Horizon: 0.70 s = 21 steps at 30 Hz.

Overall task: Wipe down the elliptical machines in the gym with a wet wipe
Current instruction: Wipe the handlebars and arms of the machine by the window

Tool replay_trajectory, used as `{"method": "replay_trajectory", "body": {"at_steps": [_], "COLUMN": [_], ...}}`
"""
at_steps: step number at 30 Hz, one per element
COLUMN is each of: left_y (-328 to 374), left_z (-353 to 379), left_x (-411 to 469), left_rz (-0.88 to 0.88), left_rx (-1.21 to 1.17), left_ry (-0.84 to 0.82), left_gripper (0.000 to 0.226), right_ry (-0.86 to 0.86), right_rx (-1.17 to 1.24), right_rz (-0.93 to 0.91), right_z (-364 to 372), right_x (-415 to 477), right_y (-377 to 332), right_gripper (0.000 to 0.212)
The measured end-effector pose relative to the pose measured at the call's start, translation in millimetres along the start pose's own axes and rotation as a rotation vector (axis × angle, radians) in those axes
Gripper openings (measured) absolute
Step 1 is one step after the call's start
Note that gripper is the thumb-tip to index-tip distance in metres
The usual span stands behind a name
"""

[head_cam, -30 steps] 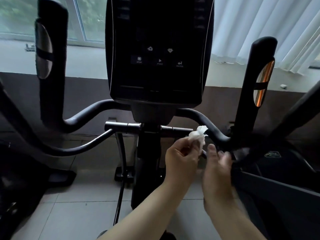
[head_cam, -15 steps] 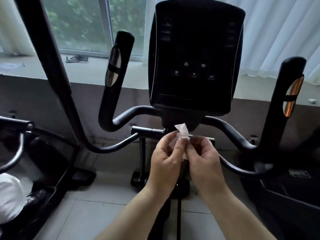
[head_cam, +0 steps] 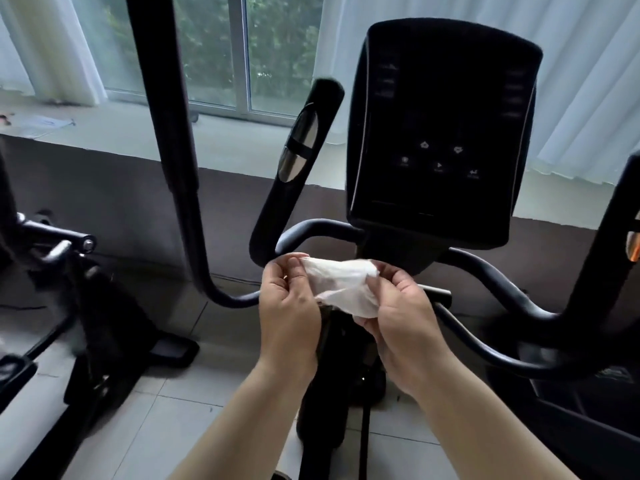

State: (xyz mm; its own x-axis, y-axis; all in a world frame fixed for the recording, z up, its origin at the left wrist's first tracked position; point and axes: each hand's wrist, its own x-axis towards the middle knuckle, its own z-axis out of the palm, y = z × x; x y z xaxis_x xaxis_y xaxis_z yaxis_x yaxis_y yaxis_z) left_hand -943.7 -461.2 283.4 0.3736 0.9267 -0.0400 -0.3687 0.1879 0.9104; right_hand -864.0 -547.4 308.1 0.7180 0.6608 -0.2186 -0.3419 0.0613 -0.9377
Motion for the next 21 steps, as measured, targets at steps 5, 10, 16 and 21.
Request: {"method": "replay_trajectory", "body": {"at_steps": [5,10,16,21], "left_y": [16.8,26.7,30.8,21.6], "left_z": [-16.4,-28.5,-39.9,-52.6], "left_x": [16.8,23.0,13.6,-0.4], "left_rz": [-0.03,0.082,0.023,-0.028], "left_rx": [-0.041,0.0,-0.041,0.109], "left_ry": [-0.024,0.02,-0.065,-0.137], "left_gripper": [0.021,0.016,0.055,0.066], "right_ry": [-0.199,-0.048,-0.064,0.05], "right_rx": [-0.304,-0.379,-0.203,-0.455], "right_rz": [-0.004,-0.027,-0.093,-0.405], "right_z": [11.8,10.7,16.2,19.9], "right_x": [3.4,12.8,8.1,-1.9], "right_y": [-3.5,-6.1,-14.3,-20.5], "right_gripper": [0.042,0.012,0.014,0.007]}}
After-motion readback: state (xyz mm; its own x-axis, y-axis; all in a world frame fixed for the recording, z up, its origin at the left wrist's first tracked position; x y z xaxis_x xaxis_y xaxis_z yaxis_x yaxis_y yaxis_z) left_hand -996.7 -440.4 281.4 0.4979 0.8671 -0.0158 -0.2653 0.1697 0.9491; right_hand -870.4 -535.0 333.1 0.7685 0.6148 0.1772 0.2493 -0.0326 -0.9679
